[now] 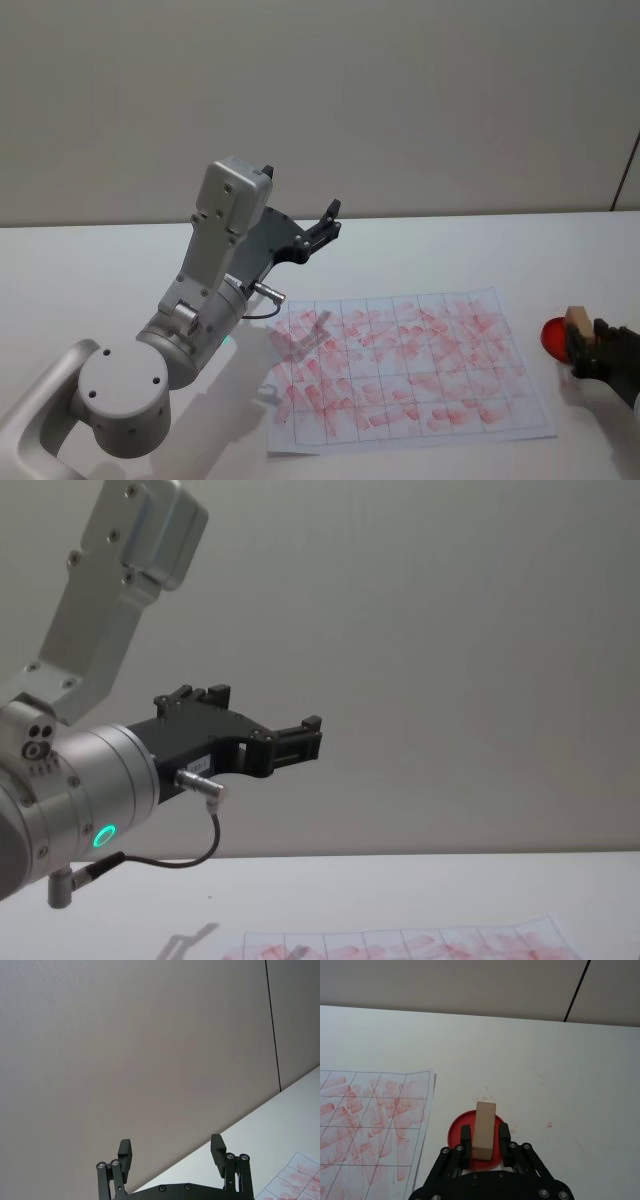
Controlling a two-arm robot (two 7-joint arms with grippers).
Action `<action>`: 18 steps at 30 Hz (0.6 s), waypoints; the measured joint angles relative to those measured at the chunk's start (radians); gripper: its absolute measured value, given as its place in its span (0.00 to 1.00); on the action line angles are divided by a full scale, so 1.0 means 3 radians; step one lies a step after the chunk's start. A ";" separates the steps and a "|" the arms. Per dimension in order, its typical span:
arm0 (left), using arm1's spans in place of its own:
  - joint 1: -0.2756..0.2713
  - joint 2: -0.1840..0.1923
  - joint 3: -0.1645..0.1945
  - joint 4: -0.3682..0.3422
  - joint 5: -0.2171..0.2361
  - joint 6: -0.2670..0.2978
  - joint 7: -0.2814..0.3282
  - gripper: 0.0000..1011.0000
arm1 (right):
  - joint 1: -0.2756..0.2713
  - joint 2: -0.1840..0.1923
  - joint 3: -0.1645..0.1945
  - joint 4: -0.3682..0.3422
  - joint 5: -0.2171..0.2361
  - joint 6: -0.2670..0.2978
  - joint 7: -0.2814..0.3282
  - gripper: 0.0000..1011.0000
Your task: Use the one hand to pick up the stamp and affix it onto the A4 paper.
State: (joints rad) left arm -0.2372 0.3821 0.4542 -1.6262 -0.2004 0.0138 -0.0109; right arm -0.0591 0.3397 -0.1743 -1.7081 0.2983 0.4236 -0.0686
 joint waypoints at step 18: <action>0.0000 0.0000 0.0000 0.0000 0.0000 0.0000 0.0000 0.99 | 0.0016 -0.0005 -0.0002 0.0011 -0.0036 -0.0008 0.0043 0.21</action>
State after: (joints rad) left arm -0.2372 0.3821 0.4543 -1.6262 -0.2004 0.0138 -0.0109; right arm -0.0544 0.3383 -0.1748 -1.7048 0.2876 0.4213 -0.0558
